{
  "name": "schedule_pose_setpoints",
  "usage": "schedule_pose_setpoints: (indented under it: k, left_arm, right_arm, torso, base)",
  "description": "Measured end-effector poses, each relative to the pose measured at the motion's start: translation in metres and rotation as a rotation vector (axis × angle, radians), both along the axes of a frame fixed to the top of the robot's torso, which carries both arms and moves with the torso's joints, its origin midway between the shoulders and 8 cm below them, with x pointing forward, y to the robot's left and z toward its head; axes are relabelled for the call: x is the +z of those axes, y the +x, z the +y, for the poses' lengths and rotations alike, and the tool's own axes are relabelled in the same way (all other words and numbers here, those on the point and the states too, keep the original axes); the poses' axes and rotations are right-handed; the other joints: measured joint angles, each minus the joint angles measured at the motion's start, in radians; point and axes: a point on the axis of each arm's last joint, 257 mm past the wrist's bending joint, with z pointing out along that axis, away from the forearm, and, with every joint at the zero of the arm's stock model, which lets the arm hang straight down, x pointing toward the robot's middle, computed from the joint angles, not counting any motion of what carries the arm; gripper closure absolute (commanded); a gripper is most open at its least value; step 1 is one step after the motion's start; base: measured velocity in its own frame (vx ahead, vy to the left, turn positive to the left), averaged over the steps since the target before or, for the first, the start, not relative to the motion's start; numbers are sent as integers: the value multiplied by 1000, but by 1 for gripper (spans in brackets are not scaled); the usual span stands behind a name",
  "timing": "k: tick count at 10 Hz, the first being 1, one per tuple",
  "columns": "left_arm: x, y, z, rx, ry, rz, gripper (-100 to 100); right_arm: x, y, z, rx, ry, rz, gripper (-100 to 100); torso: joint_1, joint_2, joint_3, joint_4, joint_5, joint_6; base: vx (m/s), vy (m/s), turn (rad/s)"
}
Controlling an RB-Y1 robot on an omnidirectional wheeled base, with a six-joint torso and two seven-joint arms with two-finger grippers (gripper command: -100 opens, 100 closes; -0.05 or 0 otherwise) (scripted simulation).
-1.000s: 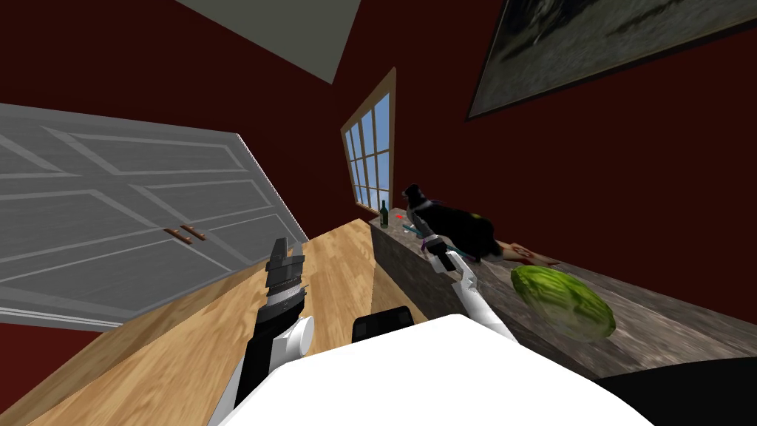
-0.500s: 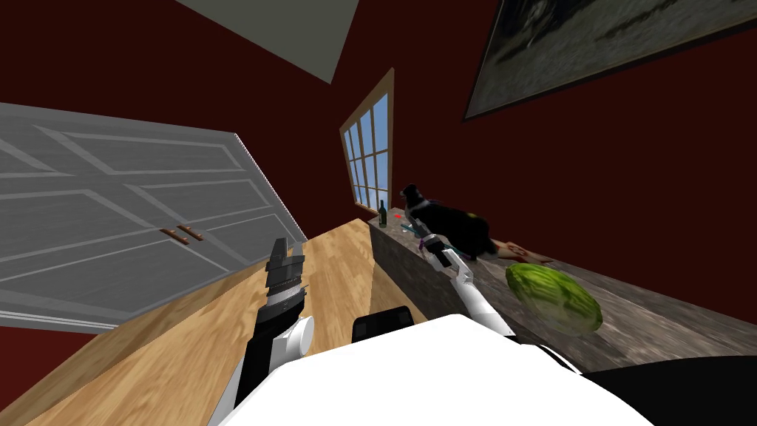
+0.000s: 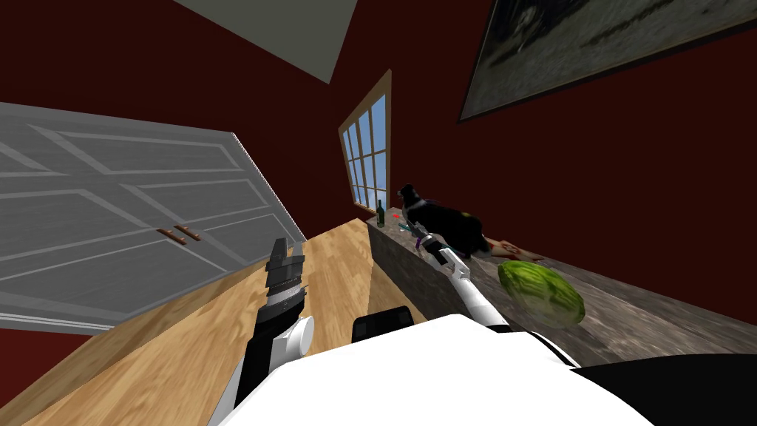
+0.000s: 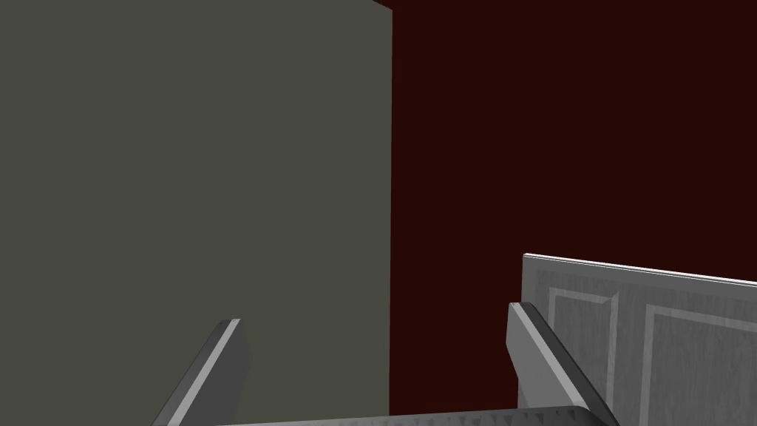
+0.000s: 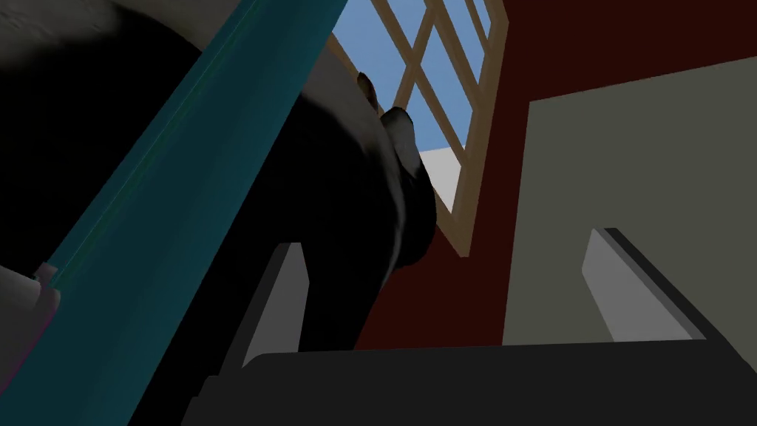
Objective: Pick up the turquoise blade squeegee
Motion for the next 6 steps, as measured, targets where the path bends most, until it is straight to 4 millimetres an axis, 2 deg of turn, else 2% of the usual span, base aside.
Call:
schedule_pose_setpoints:
  k: [4,6]
  left_arm:
    - [0,0,0,0,0,0,0]
    - [0,0,0,0,0,0,0]
  right_arm:
    - [-36,7,-7,-26,-105,74,-100]
    - [-47,11,-10,-35,-154,101,-100]
  torso:
    - [-7,-5,-5,-4,-3,5]
    - [-13,-5,-7,-10,-8,9]
  base:
    - [-31,-16,0]
    - [-29,-16,3]
